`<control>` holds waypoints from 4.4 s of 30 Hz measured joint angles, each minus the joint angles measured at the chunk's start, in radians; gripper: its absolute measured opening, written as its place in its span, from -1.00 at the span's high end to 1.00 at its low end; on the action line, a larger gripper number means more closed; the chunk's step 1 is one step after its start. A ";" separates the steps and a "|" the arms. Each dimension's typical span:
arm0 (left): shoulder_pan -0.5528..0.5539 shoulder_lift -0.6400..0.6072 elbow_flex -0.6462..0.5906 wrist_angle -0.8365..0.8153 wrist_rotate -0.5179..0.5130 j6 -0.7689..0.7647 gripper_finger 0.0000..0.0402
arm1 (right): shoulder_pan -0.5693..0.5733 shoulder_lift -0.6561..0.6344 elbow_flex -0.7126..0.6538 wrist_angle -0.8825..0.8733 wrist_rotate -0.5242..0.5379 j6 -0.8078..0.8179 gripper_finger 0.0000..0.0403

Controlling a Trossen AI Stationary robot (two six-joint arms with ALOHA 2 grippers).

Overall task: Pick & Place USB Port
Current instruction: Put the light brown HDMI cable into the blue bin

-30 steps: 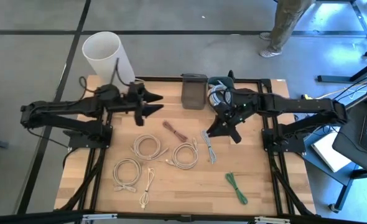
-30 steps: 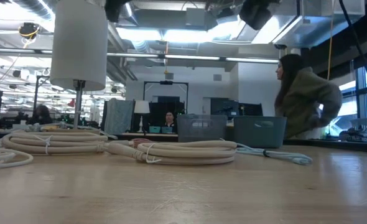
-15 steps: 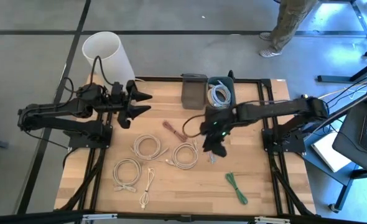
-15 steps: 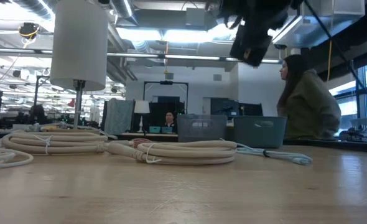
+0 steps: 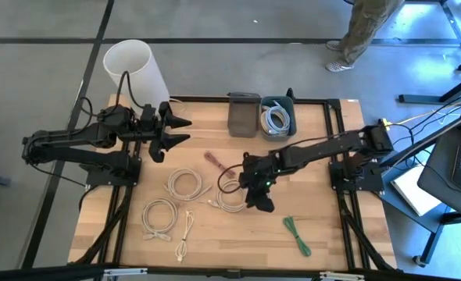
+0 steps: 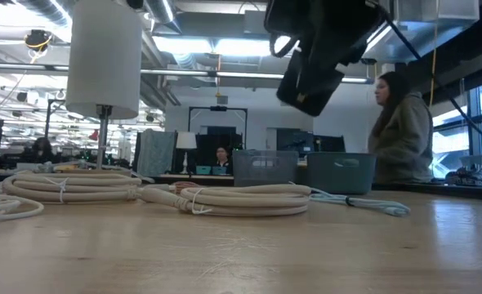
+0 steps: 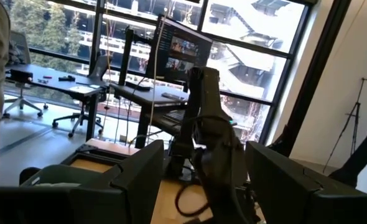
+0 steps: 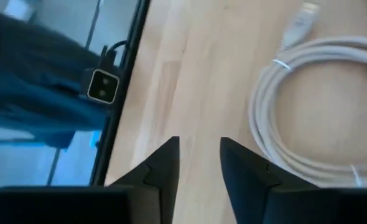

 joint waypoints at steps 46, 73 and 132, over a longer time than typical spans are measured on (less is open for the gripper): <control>0.049 0.002 0.000 -0.031 -0.035 -0.018 -0.10 | 0.065 0.216 0.057 -0.024 0.283 -0.072 -0.36; 0.048 0.001 0.000 -0.023 -0.034 -0.045 -0.10 | 0.089 0.277 0.058 -0.026 0.213 -0.035 0.47; 0.048 -0.082 0.001 -0.052 -0.066 0.112 -0.10 | -0.483 -0.452 -0.004 -0.140 0.449 -0.002 0.91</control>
